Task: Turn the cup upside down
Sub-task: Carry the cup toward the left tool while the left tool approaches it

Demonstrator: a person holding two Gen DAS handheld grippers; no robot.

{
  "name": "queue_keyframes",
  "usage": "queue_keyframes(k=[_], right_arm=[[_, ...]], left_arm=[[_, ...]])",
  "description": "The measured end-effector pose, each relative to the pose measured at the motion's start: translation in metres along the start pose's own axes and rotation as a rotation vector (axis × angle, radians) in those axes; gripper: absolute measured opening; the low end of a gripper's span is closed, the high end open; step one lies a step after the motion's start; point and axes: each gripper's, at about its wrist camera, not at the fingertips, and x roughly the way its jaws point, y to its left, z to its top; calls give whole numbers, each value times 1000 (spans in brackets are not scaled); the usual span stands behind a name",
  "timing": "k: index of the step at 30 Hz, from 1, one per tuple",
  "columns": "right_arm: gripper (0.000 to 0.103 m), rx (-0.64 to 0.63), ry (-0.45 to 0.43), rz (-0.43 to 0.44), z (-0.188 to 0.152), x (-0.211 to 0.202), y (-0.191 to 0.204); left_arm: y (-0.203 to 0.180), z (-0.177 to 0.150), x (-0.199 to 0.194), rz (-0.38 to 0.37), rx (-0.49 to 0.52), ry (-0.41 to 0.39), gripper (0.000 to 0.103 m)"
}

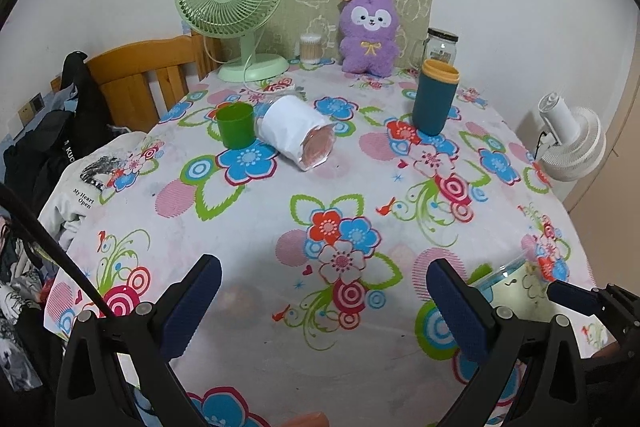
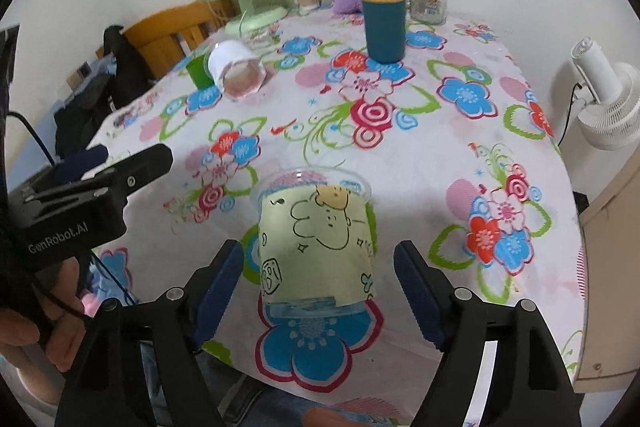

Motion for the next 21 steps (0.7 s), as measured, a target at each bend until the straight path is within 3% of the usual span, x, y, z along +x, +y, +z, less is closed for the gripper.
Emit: queue_keyframes(k=[21], right_arm=[[81,120,-88,-116,-34,-63,-100]], left_arm=[[-103,2,-14,-122,83,26,103]])
